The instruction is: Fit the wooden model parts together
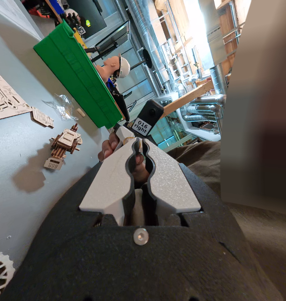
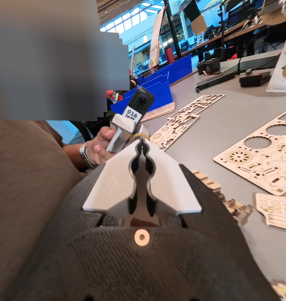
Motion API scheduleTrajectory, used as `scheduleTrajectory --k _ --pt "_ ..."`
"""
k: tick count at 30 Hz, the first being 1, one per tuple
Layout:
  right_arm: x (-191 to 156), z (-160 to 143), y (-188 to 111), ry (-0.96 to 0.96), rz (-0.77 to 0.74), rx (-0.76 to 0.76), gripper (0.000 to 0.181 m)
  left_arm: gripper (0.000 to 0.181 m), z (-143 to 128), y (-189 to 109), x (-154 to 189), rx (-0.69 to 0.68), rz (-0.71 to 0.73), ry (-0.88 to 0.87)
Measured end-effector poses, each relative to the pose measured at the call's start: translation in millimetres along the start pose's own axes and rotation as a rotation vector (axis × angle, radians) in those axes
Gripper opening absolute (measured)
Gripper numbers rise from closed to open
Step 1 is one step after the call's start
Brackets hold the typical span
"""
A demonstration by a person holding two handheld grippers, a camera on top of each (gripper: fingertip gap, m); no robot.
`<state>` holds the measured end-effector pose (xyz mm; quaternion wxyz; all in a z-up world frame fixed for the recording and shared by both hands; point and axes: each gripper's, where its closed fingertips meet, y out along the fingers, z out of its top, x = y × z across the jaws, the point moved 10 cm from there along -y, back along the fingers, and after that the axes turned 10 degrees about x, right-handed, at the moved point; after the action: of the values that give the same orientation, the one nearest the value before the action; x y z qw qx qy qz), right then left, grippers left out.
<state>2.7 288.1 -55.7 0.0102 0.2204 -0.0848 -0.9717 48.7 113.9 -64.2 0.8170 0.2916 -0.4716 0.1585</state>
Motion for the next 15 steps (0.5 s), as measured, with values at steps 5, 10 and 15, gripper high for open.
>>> scheduleTrajectory --k 5,10,15 --pt "2.0 1.3 0.6 0.236 0.073 0.153 0.000 0.003 1.0 4.3 15.6 -0.009 -0.023 0.083" --pt "3.8 -0.7 1.8 0.410 0.143 0.253 0.000 0.003 0.2 8.3 26.9 -0.017 -0.003 0.176" --pt "2.8 1.8 0.6 0.478 0.187 0.331 0.000 0.008 -0.2 10.0 34.7 -0.014 -0.011 0.223"
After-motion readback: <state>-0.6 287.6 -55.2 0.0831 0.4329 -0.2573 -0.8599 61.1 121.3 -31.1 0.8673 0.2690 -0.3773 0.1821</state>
